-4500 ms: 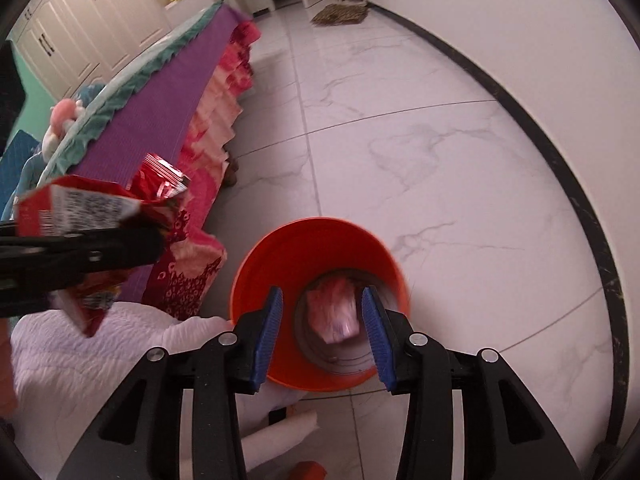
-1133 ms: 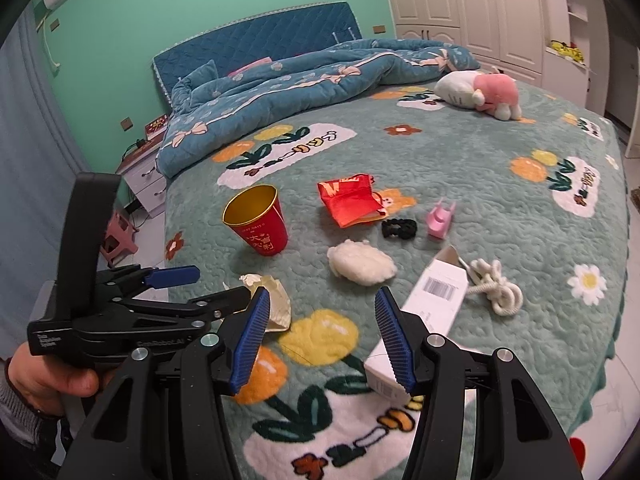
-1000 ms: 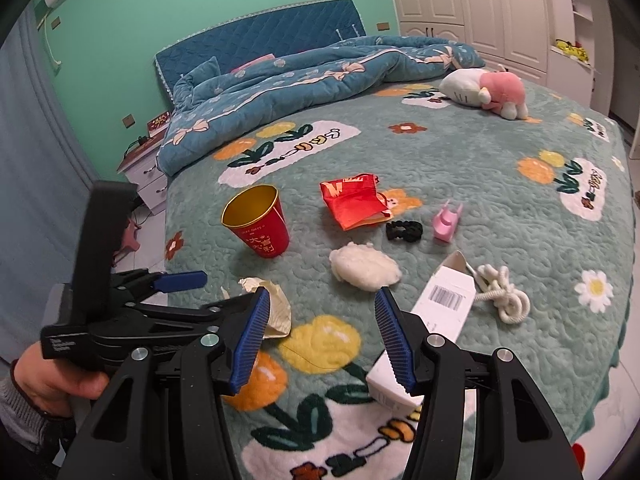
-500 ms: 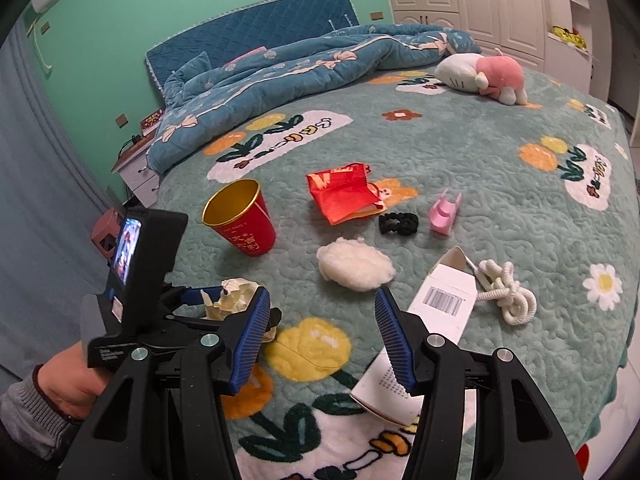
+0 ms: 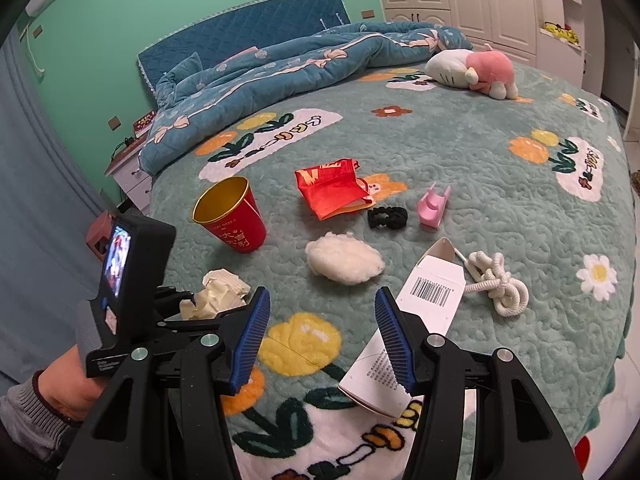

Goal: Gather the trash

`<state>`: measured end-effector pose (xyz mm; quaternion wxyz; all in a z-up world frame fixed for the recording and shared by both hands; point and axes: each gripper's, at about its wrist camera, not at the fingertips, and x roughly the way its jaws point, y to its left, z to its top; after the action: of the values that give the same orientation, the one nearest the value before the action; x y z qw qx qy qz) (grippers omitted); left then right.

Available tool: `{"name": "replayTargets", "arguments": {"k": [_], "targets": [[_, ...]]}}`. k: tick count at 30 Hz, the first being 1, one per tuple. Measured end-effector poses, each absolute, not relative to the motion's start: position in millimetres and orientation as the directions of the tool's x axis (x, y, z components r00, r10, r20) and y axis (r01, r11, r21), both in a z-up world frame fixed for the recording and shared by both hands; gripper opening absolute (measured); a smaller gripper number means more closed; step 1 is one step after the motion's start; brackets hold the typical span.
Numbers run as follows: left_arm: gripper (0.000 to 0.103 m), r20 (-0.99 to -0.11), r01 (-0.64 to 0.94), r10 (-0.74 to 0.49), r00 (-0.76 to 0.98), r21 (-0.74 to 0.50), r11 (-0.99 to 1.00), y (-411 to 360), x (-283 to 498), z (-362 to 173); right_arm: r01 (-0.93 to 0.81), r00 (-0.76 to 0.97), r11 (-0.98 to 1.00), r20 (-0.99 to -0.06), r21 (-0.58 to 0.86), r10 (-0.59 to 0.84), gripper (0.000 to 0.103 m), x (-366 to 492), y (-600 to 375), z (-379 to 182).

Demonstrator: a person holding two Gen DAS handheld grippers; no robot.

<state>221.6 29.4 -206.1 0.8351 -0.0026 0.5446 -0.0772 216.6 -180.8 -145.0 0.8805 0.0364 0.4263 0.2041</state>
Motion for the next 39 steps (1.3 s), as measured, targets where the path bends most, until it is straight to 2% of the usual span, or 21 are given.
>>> {"name": "replayTargets", "arguments": {"k": [5, 8, 13, 17, 23, 25, 27, 39], "targets": [[0.042, -0.901, 0.159, -0.144, 0.409, -0.085, 0.984, 20, 219, -194, -0.295, 0.575, 0.928, -0.734, 0.226, 0.362, 0.057, 209, -190, -142], [0.042, -0.896, 0.187, -0.170, 0.410, -0.100, 0.977, 11, 219, -190, -0.217, 0.607, 0.956, -0.740, 0.197, 0.290, 0.080, 198, -202, -145], [0.042, -0.892, 0.241, -0.199, 0.407, -0.105, 0.965, -4, 216, -188, -0.138, 0.603, 0.975, -0.766, 0.173, 0.221, 0.081, 189, -212, -155], [0.043, -0.890, 0.274, -0.212, 0.405, -0.103, 0.956, -10, 216, -187, -0.122, 0.571, 0.970, -0.784, 0.212, 0.243, 0.081, 192, -208, -168], [0.043, -0.887, 0.300, -0.227, 0.402, -0.107, 0.948, -14, 221, -188, -0.087, 0.534, 0.977, -0.819, 0.193, 0.209, 0.081, 200, -201, -187], [0.043, -0.888, 0.304, -0.232, 0.398, -0.110, 0.946, -15, 223, -188, -0.066, 0.522, 0.977, -0.827, 0.203, 0.207, 0.075, 205, -202, -194], [0.043, -0.888, 0.308, -0.235, 0.395, -0.113, 0.945, -16, 225, -189, -0.068, 0.504, 0.977, -0.838, 0.203, 0.210, 0.055, 210, -202, -201], [0.043, -0.888, 0.317, -0.229, 0.399, -0.101, 0.943, -23, 220, -183, -0.100, 0.566, 0.970, -0.789, 0.224, 0.240, 0.045, 196, -216, -189]]}}
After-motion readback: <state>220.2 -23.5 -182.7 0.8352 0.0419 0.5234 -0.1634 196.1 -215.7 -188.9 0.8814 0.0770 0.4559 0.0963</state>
